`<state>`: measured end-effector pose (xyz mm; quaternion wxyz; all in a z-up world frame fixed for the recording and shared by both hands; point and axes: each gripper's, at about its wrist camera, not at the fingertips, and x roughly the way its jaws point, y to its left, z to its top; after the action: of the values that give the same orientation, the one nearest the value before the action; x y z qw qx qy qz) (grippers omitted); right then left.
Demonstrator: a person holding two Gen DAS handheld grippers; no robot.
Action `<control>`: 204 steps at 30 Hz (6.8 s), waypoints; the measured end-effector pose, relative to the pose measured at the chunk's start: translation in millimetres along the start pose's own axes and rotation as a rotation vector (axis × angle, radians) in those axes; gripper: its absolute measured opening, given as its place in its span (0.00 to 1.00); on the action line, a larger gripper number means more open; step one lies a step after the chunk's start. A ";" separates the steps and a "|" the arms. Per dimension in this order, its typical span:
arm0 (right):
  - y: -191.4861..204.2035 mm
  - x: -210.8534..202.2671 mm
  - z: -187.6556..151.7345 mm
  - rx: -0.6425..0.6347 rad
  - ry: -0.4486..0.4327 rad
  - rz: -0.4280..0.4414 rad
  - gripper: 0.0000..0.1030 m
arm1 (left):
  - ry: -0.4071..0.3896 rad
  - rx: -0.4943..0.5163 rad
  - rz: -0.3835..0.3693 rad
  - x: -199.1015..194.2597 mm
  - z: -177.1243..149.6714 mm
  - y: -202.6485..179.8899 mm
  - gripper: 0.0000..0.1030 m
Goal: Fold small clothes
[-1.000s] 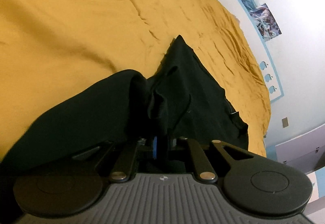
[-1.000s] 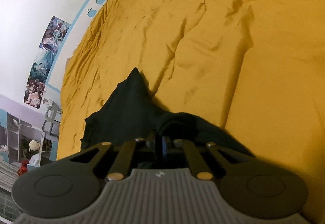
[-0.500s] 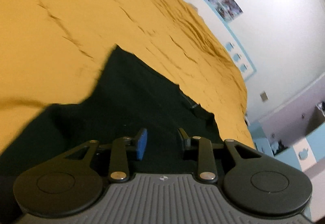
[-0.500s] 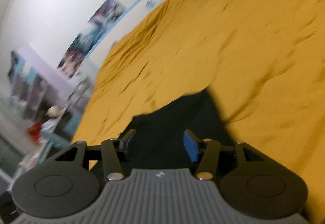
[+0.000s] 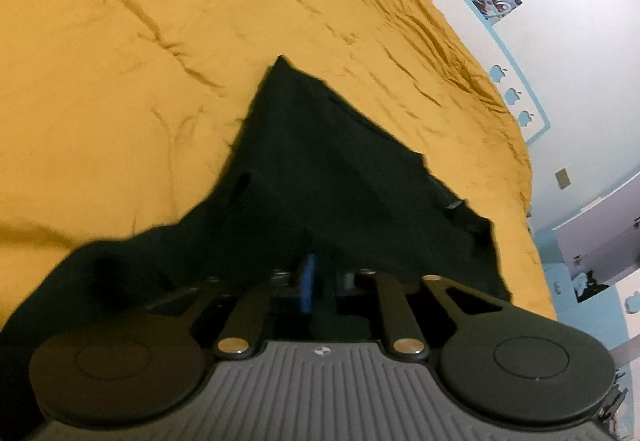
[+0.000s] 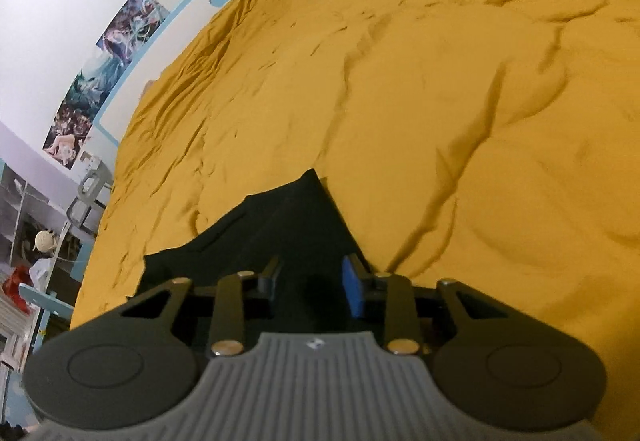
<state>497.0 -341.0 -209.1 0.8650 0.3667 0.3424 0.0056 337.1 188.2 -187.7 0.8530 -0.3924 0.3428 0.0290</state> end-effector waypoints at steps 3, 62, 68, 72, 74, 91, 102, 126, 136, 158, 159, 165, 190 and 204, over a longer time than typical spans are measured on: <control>17.2 -44.2 -13.0 -0.091 0.003 0.083 0.50 | 0.002 0.053 -0.048 -25.5 -12.9 -18.9 0.39; -159.7 -352.8 -149.3 -0.416 0.604 0.384 0.73 | 0.318 0.210 -0.487 -232.7 -188.6 151.6 0.76; -159.6 -353.5 -159.1 -0.429 0.638 0.362 0.65 | 0.312 0.187 -0.487 -241.7 -183.6 161.7 0.51; -164.6 -355.5 -156.1 -0.404 0.636 0.343 0.22 | 0.302 0.190 -0.431 -249.3 -184.5 161.5 0.14; -164.5 -359.1 -153.8 -0.398 0.632 0.348 0.17 | 0.296 0.193 -0.408 -253.3 -187.4 155.0 0.09; -126.9 -357.1 -89.5 -0.005 0.352 0.729 0.06 | 0.029 -0.110 -0.574 -275.6 -134.0 113.8 0.05; -60.9 -215.6 7.4 0.106 0.158 0.682 0.05 | -0.068 -0.003 -0.614 -160.4 -2.3 25.7 0.05; -3.1 -75.3 37.9 0.061 0.159 0.399 0.66 | 0.012 0.065 -0.326 -99.8 73.8 30.4 0.49; -16.6 -185.3 -41.8 -0.060 0.250 0.138 0.72 | 0.121 -0.076 -0.215 -162.0 -68.0 42.9 0.56; -46.4 -99.8 -58.3 0.178 0.141 0.052 0.61 | -0.010 -0.316 -0.115 -83.1 -46.2 60.4 0.30; -46.0 -95.5 -55.8 0.181 0.152 0.042 0.20 | -0.008 -0.327 -0.138 -80.1 -45.0 60.7 0.11; -37.7 -120.6 -34.1 0.221 0.129 0.103 0.00 | -0.070 -0.324 -0.221 -96.4 -37.7 39.2 0.09; -95.0 -297.7 -16.2 -0.255 0.010 -0.129 0.44 | 0.014 0.262 0.006 -238.6 -75.3 1.1 0.19; -25.8 -137.4 37.2 -0.526 0.012 -0.065 0.60 | 0.045 0.549 0.126 -47.4 -18.0 -66.6 0.46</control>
<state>407.8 -419.1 -126.2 0.9282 0.1179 0.3460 0.0687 312.0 140.2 -123.8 0.9161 -0.1250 0.3803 -0.0207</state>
